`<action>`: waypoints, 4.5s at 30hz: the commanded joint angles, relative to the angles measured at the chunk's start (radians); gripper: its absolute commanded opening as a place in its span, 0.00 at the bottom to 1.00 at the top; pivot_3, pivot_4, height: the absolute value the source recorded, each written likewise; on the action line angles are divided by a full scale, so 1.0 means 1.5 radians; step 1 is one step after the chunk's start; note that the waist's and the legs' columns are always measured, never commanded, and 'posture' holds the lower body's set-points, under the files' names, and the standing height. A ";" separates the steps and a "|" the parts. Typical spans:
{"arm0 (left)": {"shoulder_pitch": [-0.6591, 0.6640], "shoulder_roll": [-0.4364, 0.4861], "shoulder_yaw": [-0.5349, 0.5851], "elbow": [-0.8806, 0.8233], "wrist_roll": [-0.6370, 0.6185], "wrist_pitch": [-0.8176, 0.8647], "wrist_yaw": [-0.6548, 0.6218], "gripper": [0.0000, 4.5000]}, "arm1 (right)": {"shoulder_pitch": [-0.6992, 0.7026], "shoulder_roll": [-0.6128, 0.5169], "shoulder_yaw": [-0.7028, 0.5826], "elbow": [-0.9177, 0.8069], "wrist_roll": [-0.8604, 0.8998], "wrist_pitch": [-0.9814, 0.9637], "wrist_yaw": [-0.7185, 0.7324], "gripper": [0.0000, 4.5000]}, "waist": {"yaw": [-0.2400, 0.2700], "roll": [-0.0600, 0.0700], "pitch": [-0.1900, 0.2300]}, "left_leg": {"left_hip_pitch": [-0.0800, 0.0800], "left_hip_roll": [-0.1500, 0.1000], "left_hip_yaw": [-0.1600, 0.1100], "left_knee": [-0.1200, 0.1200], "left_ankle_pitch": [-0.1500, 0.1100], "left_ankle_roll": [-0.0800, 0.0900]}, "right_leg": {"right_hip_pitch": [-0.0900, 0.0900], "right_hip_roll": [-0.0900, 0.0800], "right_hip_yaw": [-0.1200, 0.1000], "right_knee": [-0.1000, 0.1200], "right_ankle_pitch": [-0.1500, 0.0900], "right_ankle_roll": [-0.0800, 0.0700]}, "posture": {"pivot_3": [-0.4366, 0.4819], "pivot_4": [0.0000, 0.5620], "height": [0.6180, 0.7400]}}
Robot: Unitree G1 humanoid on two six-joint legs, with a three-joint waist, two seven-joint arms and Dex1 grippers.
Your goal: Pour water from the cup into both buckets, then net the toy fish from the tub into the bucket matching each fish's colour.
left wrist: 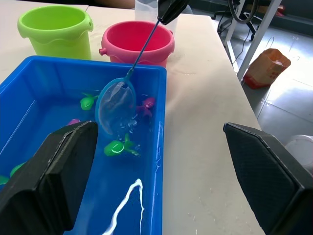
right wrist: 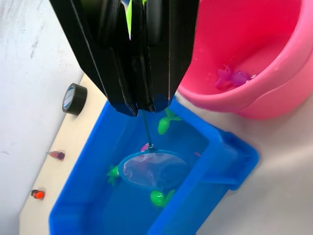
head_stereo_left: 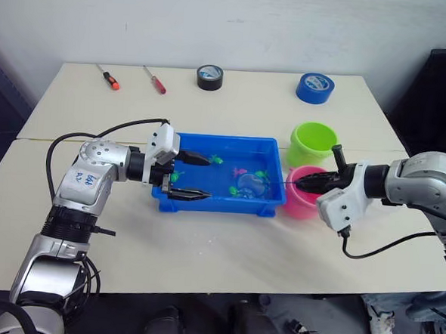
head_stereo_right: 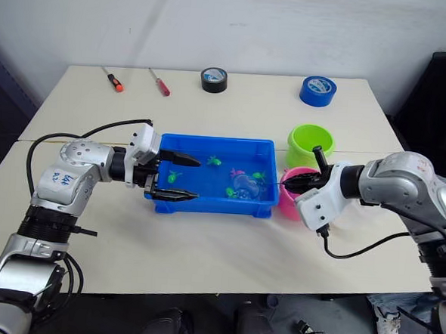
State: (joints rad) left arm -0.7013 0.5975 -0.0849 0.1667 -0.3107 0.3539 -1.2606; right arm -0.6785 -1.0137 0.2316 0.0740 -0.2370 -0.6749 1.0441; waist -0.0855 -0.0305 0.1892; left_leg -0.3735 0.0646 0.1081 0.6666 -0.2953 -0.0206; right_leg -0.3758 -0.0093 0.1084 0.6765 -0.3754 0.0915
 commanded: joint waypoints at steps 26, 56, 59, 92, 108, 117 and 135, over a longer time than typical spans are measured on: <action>0.007 0.013 -0.002 -0.030 -0.011 -0.012 -0.019 1.00 | 0.017 -0.006 -0.024 -0.038 0.002 0.085 0.010 0.00 | 0.000 0.000 0.000 | 0.001 0.000 0.000 0.000 0.000 0.000 | 0.000 0.000 0.000 0.000 0.000 -0.001 | 0.48 0.27 1.00; -0.012 0.016 0.006 0.004 -0.004 -0.024 -0.014 1.00 | 0.171 0.084 -0.186 -0.209 0.384 0.801 0.004 0.00 | 0.004 0.000 0.000 | 0.000 0.000 -0.001 0.000 0.000 0.000 | 0.000 0.000 0.000 0.000 0.000 -0.001 | 0.48 0.27 1.00; -0.025 0.008 0.010 0.013 -0.014 -0.015 -0.010 1.00 | 0.191 0.093 -0.225 -0.242 0.418 0.847 -0.026 0.00 | 0.004 0.000 0.000 | 0.000 0.000 -0.001 -0.001 0.000 0.000 | 0.000 0.000 0.000 -0.001 0.000 0.000 | 0.48 0.27 1.00; -0.116 -0.095 -0.019 0.118 -0.025 -0.047 -0.049 1.00 | 0.687 -0.123 -0.639 -0.303 -0.123 0.050 -0.188 0.00 | 0.021 -0.001 0.000 | -0.003 -0.002 0.001 -0.002 0.000 0.000 | 0.001 0.002 0.002 -0.010 0.002 0.003 | 0.48 0.27 1.00; -0.067 -0.039 -0.025 0.121 0.022 -0.089 -0.048 1.00 | 0.285 -0.121 -0.290 -0.364 0.310 0.610 -0.115 0.00 | 0.017 0.000 0.000 | 0.000 0.000 0.002 -0.002 -0.001 0.000 | 0.002 0.001 0.003 -0.008 0.002 0.003 | 0.48 0.27 1.00; -0.037 -0.013 -0.011 0.078 0.017 -0.078 -0.027 1.00 | 0.203 -0.110 -0.123 -0.251 0.111 0.433 -0.101 0.00 | 0.020 0.000 0.000 | -0.003 0.000 0.002 -0.002 -0.002 0.003 | 0.000 0.000 0.002 -0.009 0.002 0.003 | 0.48 0.27 1.00; -0.020 0.003 0.005 0.025 0.004 -0.036 -0.004 1.00 | 0.162 0.012 -0.060 -0.213 0.060 0.388 -0.065 0.00 | 0.018 0.000 0.000 | -0.002 0.000 0.003 0.000 -0.002 0.002 | -0.001 0.000 0.002 -0.006 0.002 0.003 | 0.48 0.27 1.00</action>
State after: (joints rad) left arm -0.7280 0.5934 -0.0969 0.2417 -0.2846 0.2980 -1.2686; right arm -0.4166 -1.0030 0.1556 -0.2093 -0.1693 -0.1207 0.9406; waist -0.0587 -0.0312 0.1895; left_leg -0.3763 0.0645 0.1121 0.6665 -0.2978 -0.0169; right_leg -0.3767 -0.0092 0.1116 0.6684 -0.3729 0.0957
